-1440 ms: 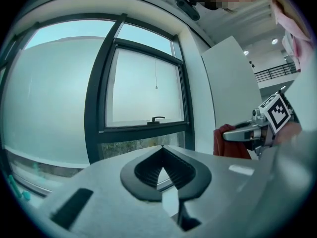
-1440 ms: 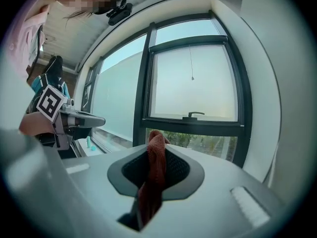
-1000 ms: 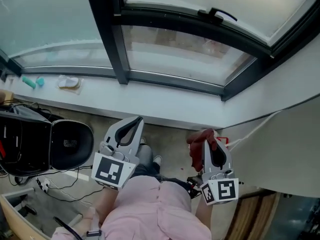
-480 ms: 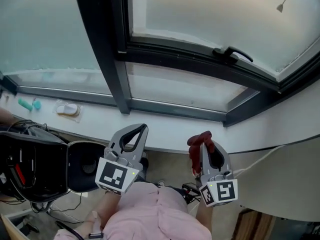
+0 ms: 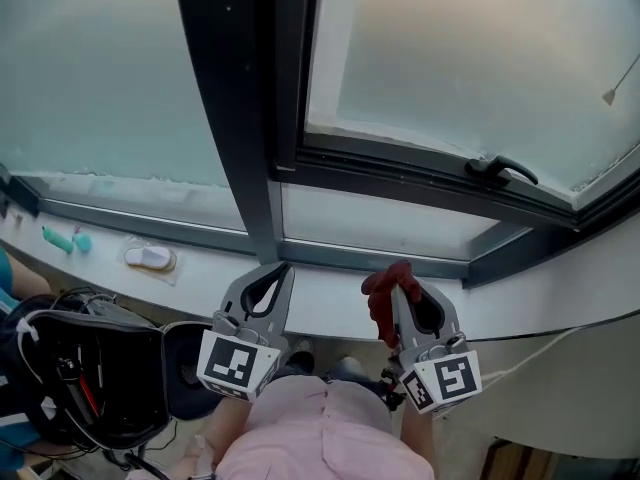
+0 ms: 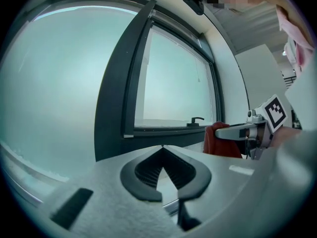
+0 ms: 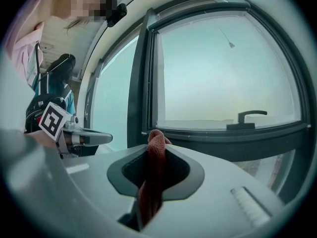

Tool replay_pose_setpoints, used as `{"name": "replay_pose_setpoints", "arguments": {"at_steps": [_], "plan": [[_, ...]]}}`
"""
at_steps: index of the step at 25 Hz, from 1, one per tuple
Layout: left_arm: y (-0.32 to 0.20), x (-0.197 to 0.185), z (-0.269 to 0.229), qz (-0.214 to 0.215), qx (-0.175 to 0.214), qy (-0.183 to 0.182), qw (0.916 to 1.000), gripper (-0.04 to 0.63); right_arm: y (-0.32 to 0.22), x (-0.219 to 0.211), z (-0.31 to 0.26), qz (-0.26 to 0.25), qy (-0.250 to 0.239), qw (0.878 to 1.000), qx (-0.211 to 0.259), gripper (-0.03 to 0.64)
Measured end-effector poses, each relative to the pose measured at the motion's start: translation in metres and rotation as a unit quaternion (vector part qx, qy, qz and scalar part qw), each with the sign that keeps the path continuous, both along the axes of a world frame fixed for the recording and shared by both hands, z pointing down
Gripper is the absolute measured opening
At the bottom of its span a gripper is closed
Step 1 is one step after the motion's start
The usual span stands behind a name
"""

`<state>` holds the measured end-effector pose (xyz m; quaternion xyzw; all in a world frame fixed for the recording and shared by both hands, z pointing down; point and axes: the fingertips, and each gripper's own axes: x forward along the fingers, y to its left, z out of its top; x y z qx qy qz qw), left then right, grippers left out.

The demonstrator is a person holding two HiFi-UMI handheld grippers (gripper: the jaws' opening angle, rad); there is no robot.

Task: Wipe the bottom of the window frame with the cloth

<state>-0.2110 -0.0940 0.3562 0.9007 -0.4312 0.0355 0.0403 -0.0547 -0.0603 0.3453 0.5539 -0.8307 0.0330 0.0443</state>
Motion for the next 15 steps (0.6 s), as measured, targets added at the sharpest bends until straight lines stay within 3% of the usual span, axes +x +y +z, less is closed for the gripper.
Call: {"name": "replay_pose_setpoints", "arguments": {"at_steps": [4,7,10,15], "plan": [[-0.01,-0.014,-0.011,-0.015,0.012,0.019,0.9996,-0.002,-0.042,-0.026,-0.025,-0.042,0.009,0.999,0.015,0.054],[-0.015,-0.029,-0.011,-0.034,0.012,0.024,0.9991,-0.002,-0.078,-0.048,-0.042,-0.063,0.043,0.996,0.043,0.054],[-0.018,-0.042,-0.01,-0.051,0.007,0.027,0.9983,-0.002,-0.113,-0.064,-0.056,-0.063,0.076,0.993,0.064,0.054],[-0.02,-0.056,-0.016,-0.079,0.015,0.028,0.9964,-0.002,-0.165,-0.079,-0.077,-0.064,0.085,0.992,0.073,0.054]]}}
